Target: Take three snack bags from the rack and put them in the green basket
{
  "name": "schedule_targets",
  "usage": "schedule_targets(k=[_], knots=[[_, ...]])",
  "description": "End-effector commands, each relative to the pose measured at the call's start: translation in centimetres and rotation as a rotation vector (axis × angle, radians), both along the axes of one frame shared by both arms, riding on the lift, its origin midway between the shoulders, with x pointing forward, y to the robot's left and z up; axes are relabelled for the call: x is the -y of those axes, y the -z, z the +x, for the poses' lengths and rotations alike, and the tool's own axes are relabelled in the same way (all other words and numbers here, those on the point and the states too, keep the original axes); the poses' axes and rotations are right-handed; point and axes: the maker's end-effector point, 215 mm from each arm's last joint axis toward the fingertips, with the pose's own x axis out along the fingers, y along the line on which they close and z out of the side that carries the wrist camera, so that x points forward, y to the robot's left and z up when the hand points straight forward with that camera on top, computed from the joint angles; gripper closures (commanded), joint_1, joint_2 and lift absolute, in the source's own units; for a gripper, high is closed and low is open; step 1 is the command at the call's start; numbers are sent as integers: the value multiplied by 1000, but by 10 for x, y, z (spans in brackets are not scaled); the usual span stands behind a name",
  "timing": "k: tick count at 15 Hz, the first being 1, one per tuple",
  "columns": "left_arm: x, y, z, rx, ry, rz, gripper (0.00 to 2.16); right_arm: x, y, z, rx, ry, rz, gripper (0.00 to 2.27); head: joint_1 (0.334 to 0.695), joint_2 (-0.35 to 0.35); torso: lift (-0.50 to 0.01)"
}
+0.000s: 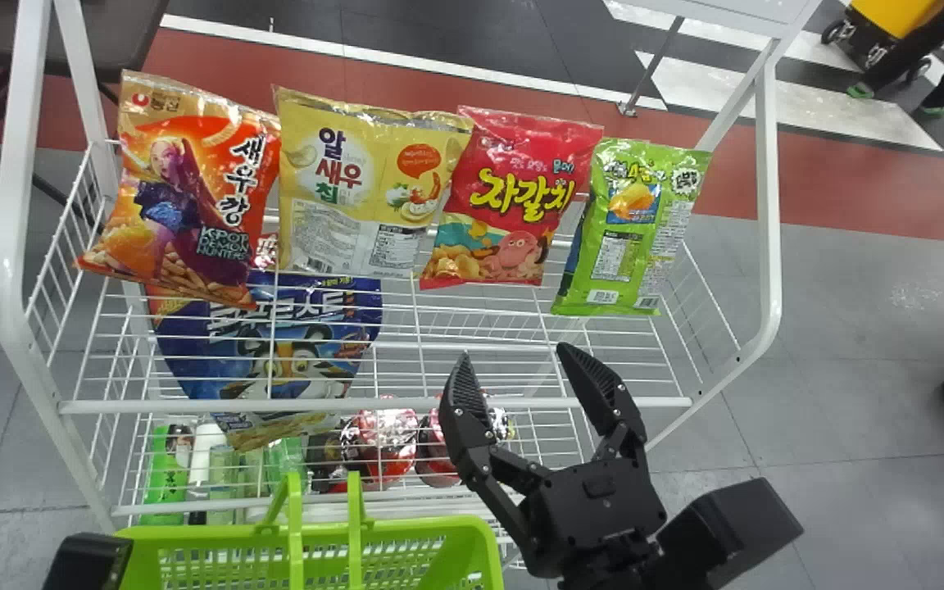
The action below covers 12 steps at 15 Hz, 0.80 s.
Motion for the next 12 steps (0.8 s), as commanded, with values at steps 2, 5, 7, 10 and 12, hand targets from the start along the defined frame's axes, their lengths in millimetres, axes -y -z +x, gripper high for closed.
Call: schedule_targets(k=[2, 5, 7, 10, 12], knots=[[2, -2, -1, 1, 1, -6, 1932, 0, 2, 0, -4, 0, 0, 147, 695, -350, -15], [5, -4, -3, 7, 8, -13, 1932, -1, 4, 0, -5, -2, -3, 147, 695, -350, -15], [5, -4, -4, 8, 8, -13, 1932, -1, 4, 1, -4, -2, -5, 147, 695, -350, -15], [5, -6, -7, 9, 13, -19, 1926, -2, 7, 4, -7, -5, -1, 147, 695, -350, -15], [4, -7, -9, 6, 14, -25, 1926, -3, 8, 10, -7, -7, -2, 147, 695, -350, -15]])
